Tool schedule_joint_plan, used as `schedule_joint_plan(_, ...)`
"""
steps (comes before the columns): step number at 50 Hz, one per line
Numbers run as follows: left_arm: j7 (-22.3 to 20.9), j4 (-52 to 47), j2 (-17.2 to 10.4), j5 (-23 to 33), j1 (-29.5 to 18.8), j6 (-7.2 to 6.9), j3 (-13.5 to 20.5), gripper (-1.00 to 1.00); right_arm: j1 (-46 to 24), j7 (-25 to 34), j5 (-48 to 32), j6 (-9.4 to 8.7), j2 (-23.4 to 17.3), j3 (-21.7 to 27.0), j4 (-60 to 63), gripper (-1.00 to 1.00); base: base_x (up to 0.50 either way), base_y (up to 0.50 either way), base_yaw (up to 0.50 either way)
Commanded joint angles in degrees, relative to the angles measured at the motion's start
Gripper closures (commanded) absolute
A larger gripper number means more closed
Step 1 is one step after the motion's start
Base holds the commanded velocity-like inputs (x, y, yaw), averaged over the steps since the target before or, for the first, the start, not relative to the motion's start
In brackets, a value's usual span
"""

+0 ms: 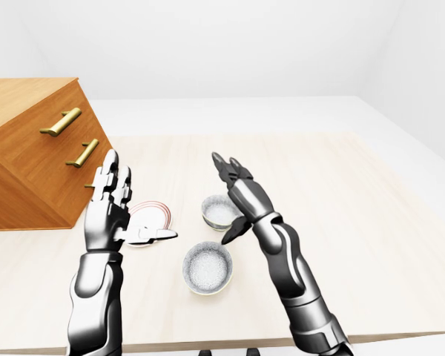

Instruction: Stack the bowl at the front on the bowl in the middle.

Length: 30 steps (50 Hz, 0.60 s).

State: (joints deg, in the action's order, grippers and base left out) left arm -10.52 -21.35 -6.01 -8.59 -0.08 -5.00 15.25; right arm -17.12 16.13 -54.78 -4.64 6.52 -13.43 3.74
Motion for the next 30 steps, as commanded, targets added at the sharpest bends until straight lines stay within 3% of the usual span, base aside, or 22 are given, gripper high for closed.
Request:
schedule_joint_plan(1, 0.3, 0.1, 0.0, 0.3, -0.2, 0.0, -0.5, -1.0, 1.8, 5.5, 1.3, -0.36, -1.0, 1.1, 14.6, -1.0, 0.0, 0.0, 0.0)
schedule_joint_plan(7, 0.4, -1.1, 0.1, 0.5, -0.4, 0.0, -0.9, -1.0, 2.5, 7.2, 3.8, -0.36, -2.4, 3.3, 19.5, -1.0, 0.0, 0.0, 0.0)
schedule_joint_plan(14, -1.0, -4.1, 0.9, 1.1, 1.6, 0.0, -2.1, -1.0, 2.6, 8.0, 14.5, -0.36, -5.3, 10.2, 28.5, -1.0, 0.0, 0.0, 0.0)
schedule_joint_plan(20, -1.9, -5.1, 1.8, 2.1, 2.7, 0.0, -3.4, -1.0, 5.4, 5.0, 21.2, -0.36, -8.1, 12.2, 30.4, -1.0, 0.0, 0.0, 0.0)
schedule_joint_plan(30, -3.0, -6.9, 3.0, 2.4, 4.6, 0.0, -4.4, -1.0, 10.7, 0.4, 34.8, -0.36, -9.5, 17.5, 35.3, -1.0, 0.0, 0.0, 0.0)
